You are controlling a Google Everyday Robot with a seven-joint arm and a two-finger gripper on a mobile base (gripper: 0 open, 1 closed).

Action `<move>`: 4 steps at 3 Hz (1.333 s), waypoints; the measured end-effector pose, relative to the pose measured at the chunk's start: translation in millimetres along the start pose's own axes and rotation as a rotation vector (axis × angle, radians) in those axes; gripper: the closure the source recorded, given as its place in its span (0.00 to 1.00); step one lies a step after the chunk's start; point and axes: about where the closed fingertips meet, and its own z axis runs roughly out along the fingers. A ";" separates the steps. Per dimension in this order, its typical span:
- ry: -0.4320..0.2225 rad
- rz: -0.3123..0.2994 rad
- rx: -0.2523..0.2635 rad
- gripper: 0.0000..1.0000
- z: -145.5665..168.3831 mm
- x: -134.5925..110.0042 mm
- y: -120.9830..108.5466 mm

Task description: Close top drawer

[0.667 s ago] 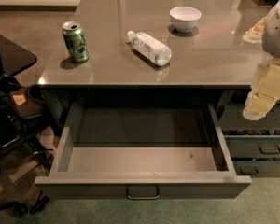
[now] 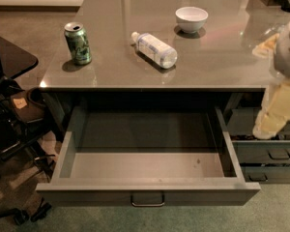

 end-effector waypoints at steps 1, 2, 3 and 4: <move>-0.097 -0.036 0.004 0.00 22.8 0.8 39.2; -0.210 -0.051 0.048 0.00 42.2 -13.2 87.5; -0.257 -0.038 0.119 0.00 69.0 -15.1 128.0; -0.233 -0.006 0.126 0.00 127.5 -2.2 162.8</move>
Offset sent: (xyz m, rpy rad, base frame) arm -0.1783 0.0421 -0.3509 0.2776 0.1181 -0.0663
